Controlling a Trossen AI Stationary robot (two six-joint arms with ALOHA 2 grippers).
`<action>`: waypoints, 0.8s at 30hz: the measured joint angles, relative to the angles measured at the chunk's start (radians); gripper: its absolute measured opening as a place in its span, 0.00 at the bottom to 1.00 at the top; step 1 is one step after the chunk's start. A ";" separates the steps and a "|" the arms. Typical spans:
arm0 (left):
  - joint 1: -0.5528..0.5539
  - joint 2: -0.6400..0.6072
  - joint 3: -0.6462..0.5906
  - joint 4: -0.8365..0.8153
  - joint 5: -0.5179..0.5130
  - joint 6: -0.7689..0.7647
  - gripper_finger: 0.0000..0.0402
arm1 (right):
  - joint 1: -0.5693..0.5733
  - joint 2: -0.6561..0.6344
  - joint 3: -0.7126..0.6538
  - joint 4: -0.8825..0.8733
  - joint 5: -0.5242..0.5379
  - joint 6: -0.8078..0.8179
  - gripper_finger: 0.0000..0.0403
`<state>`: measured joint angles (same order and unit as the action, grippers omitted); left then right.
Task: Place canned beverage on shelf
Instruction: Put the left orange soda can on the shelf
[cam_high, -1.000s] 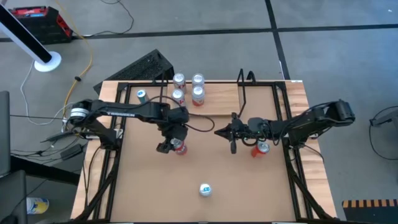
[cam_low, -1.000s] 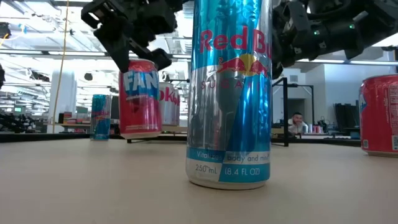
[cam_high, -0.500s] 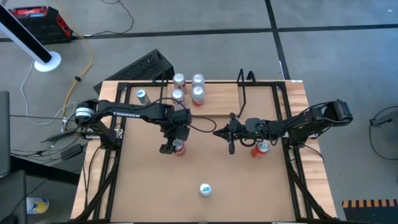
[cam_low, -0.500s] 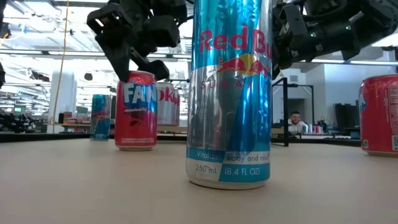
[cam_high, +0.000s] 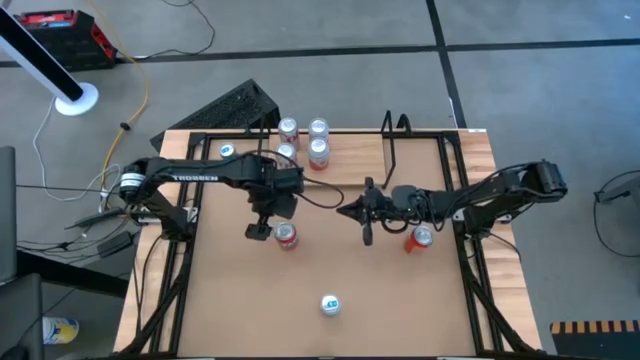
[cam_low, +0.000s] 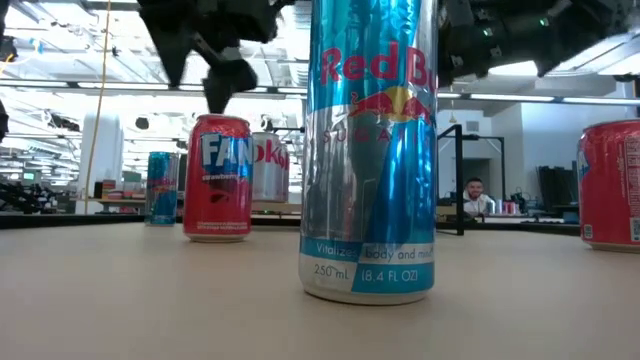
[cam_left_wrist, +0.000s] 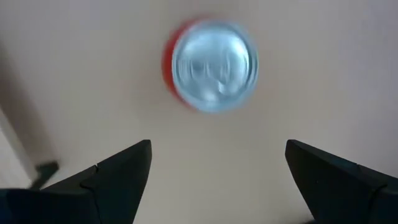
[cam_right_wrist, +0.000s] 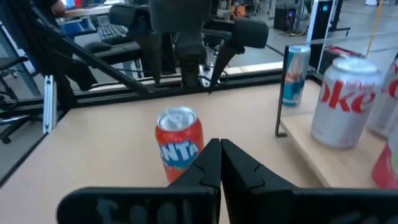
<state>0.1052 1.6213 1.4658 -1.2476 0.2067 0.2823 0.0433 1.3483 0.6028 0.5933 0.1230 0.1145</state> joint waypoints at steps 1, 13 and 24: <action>0.002 -0.009 -0.001 -0.024 -0.003 0.009 0.88 | 0.000 0.000 0.016 -0.014 0.000 -0.008 0.07; 0.016 -0.413 -0.338 0.204 -0.004 -0.118 0.88 | 0.015 0.071 0.171 -0.029 -0.021 -0.072 0.18; -0.015 -0.816 -0.818 0.895 -0.011 -0.215 0.88 | 0.016 0.395 0.504 -0.185 -0.125 -0.102 0.50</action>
<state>0.0906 0.8058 0.6481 -0.3523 0.1960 0.0674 0.0595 1.7433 1.1071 0.4082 -0.0025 0.0123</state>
